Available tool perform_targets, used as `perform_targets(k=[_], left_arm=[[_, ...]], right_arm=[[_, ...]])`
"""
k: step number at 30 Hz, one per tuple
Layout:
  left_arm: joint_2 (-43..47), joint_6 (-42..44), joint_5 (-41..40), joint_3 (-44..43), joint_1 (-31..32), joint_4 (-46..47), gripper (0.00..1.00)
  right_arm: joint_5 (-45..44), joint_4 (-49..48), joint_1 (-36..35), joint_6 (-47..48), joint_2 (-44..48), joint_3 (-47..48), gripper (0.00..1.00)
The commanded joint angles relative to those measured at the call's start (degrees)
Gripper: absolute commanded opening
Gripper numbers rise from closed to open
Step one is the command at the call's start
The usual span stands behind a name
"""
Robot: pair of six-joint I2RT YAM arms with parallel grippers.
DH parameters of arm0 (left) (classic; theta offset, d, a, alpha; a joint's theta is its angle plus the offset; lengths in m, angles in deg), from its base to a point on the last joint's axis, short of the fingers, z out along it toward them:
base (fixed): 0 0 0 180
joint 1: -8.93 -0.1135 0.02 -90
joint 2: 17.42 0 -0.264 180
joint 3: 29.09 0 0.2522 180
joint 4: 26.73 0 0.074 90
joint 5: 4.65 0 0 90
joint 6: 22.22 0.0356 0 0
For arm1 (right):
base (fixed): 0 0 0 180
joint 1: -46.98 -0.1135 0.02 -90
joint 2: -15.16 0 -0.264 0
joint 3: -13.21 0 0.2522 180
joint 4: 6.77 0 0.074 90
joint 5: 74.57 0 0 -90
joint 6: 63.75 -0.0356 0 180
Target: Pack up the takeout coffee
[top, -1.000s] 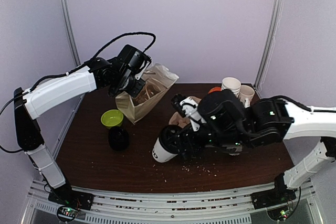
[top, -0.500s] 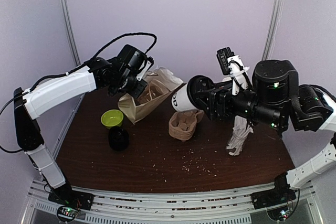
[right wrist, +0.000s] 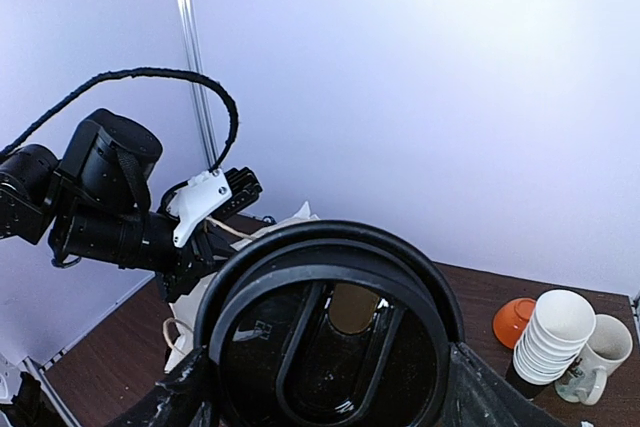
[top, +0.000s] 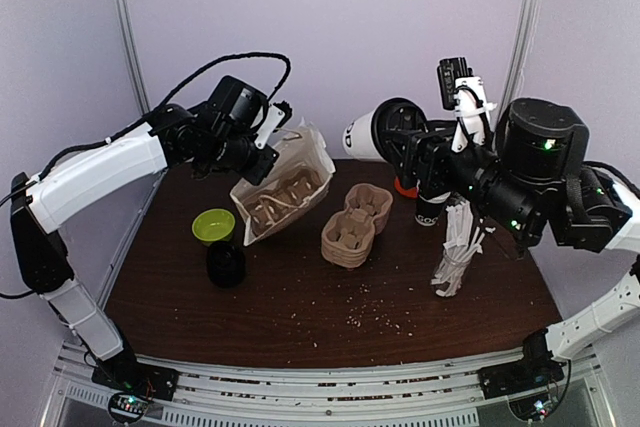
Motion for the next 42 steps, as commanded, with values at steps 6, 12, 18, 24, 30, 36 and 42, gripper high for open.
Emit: perform_targets(k=[6, 12, 18, 24, 30, 36, 42], left_arm=[[1.13, -1.34, 1.47, -1.36, -0.13, 0.88, 0.0], [1.15, -1.5, 1.14, -1.75, 0.17, 0.99, 0.0], [1.55, -1.43, 0.2, -1.84, 1.12, 1.12, 0.0], [2.34, -1.46, -0.3, -1.84, 1.68, 1.12, 0.0], [2.66, -2.27, -0.62, -1.87, 1.84, 0.95, 0.0], [3.12, -4.12, 0.25, -2.75, 2.39, 0.4, 0.0], [3.45, -6.35, -0.75, -1.87, 4.86, 0.14, 0.0]], right_arm=[[4.51, -9.32, 0.37, 2.13, -3.45, -1.43, 0.55], [6.22, -15.22, 1.56, 1.85, -5.7, -4.75, 0.55], [8.86, -20.55, 4.41, 0.72, -7.93, -6.86, 0.54], [12.22, -21.92, 6.72, -0.84, -11.14, -6.78, 0.54], [13.99, -22.76, 8.32, -2.17, -13.42, -7.75, 0.54], [15.01, -22.81, 9.49, -1.73, -16.08, -7.95, 0.54], [15.86, -22.56, 10.19, -0.94, -18.14, -8.3, 0.53]])
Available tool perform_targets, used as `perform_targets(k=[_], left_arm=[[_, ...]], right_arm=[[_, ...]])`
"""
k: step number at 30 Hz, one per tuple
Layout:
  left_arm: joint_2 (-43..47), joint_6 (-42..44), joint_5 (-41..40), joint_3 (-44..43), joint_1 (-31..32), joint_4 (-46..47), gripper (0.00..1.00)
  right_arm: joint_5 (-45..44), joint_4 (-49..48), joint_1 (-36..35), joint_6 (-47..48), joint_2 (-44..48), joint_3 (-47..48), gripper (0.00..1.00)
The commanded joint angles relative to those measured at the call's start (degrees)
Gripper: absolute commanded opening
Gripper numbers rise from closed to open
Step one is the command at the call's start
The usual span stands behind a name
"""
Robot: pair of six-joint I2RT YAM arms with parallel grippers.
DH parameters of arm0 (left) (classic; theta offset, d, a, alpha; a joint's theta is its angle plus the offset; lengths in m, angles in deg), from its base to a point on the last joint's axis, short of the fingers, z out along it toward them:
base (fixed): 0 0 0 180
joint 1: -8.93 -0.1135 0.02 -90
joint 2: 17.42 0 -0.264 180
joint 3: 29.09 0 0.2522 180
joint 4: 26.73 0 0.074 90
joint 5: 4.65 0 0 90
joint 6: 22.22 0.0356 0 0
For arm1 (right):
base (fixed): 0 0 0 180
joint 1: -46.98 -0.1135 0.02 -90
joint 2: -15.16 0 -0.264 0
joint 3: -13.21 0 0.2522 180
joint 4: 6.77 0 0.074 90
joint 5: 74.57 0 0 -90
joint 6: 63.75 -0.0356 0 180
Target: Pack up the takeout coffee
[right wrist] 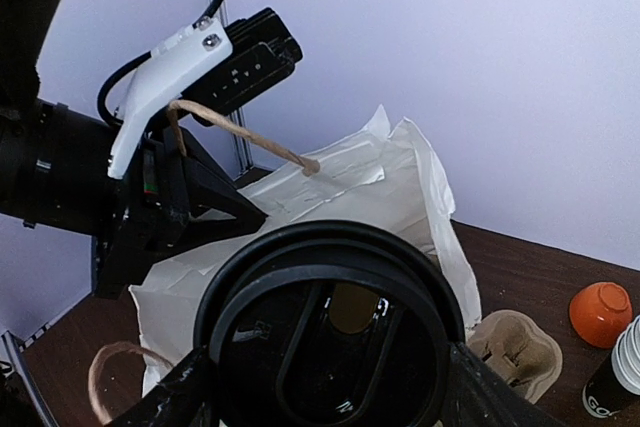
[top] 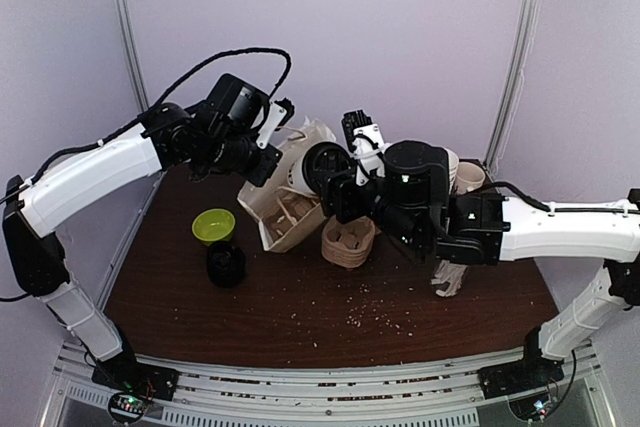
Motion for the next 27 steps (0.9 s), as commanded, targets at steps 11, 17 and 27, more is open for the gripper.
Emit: perform_targets(k=[11, 17, 27], left_arm=[[3.29, -12.38, -6.56, -1.37, 6.71, -5.17, 0.0], [6.15, -20.73, -6.38, 0.4, 7.04, -5.83, 0.0], [6.99, -30.99, -5.12, 2.21, 8.22, -5.39, 0.0]], right_arm=[[1.27, -0.11, 0.52, -0.19, 0.04, -2.91, 0.53], [2.31, 1.97, 1.53, -0.45, -0.98, -1.07, 0.53], [9.09, 7.28, 5.25, -2.63, -3.59, 4.17, 0.53]])
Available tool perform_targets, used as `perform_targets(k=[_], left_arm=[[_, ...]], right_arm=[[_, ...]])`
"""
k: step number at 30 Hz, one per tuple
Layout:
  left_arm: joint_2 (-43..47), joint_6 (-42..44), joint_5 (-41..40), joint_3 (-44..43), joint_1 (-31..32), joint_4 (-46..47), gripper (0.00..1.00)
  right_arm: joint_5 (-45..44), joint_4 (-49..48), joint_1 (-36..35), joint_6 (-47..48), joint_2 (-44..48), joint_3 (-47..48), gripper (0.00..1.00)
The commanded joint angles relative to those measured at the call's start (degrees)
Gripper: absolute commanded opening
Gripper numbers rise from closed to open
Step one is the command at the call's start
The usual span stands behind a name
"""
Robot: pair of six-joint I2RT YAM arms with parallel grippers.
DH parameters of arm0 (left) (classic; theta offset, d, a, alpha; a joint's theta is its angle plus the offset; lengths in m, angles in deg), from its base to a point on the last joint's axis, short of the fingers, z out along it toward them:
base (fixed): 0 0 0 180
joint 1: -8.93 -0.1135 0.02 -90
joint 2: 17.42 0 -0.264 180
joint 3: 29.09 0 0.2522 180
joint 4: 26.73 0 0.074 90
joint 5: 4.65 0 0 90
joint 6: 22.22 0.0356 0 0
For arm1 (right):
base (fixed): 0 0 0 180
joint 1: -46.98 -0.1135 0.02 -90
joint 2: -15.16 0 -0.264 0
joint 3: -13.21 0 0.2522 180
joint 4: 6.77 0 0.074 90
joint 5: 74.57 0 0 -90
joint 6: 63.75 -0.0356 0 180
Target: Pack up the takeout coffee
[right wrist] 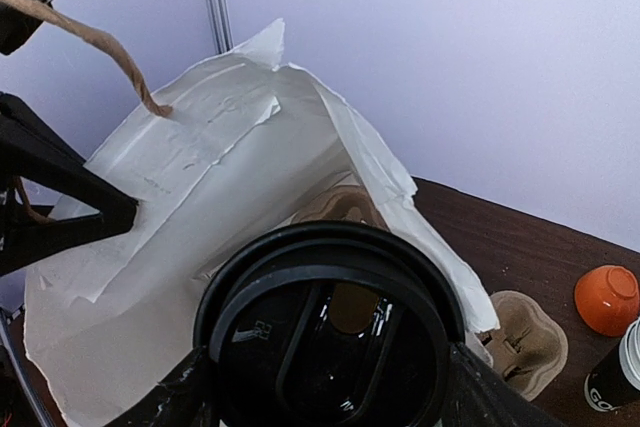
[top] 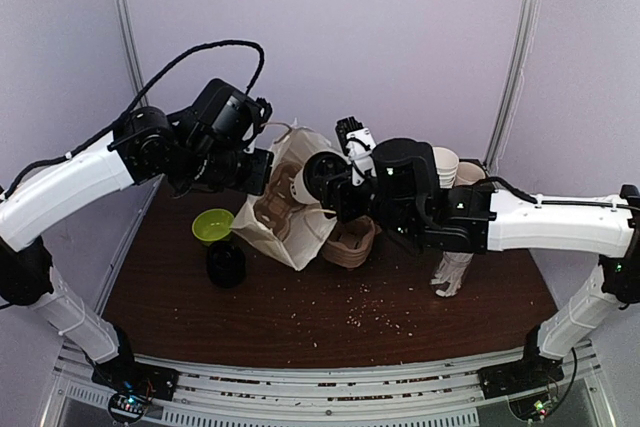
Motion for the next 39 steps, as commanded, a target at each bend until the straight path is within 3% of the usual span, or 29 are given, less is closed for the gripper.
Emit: perform_targets(k=[1, 17, 30, 39], left_arm=[[0.58, -6.86, 0.29, 0.59, 0.58, 1.58, 0.0], [-0.53, -11.95, 1.39, 3.88, 0.67, 5.82, 0.0], [-0.39, -12.69, 1.6, 4.12, 0.75, 5.8, 0.0], [0.16, -12.62, 1.98, 4.43, 0.84, 6.05, 0.0]], right_arm=[[3.18, 4.0, 1.35, -0.95, -1.66, 4.3, 0.53], [7.48, 6.77, 2.46, -3.17, -1.2, 9.13, 0.52], [8.1, 19.0, 3.12, 0.01, -9.55, 22.15, 0.52], [7.21, 18.46, 3.69, 2.43, -13.43, 24.32, 0.52]])
